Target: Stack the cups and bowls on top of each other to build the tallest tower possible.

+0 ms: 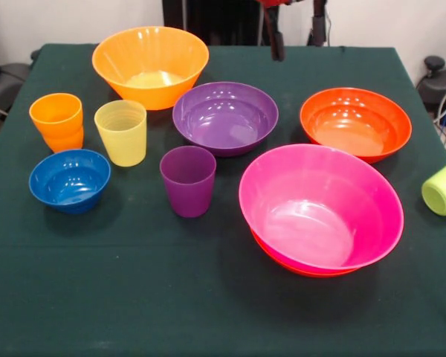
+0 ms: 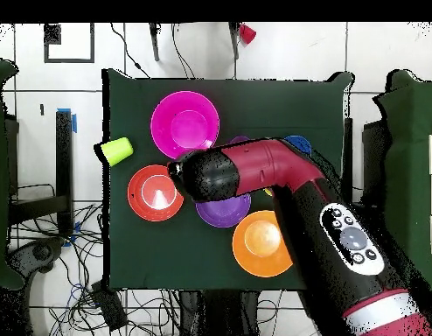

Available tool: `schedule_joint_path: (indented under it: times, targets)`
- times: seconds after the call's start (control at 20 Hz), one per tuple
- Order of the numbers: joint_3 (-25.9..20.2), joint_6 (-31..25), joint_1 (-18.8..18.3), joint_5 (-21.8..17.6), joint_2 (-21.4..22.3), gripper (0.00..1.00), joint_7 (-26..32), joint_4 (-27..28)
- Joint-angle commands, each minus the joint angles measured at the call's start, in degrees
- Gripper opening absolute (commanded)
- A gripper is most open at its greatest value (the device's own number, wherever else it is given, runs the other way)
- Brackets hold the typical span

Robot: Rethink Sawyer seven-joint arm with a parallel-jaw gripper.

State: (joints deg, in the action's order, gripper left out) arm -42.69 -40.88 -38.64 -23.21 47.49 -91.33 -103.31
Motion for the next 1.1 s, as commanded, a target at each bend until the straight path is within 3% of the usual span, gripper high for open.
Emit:
schedule_joint_path:
  times: [0.05,0.3,0.65,0.9,1.1]
  targets:
    - [4.2,3.4,4.2,0.0,-6.1,1.0,-7.2,1.0]
    - [6.5,-0.5,5.9,0.7,-6.9,1.0,-7.5,2.0]
    - [7.9,4.7,5.8,-0.5,-6.6,1.0,-7.3,-0.9]
    - [7.9,4.8,4.2,1.6,-6.2,1.0,-7.7,-5.0]
    - [8.0,9.2,3.4,0.3,-9.5,1.0,-6.5,-5.9]
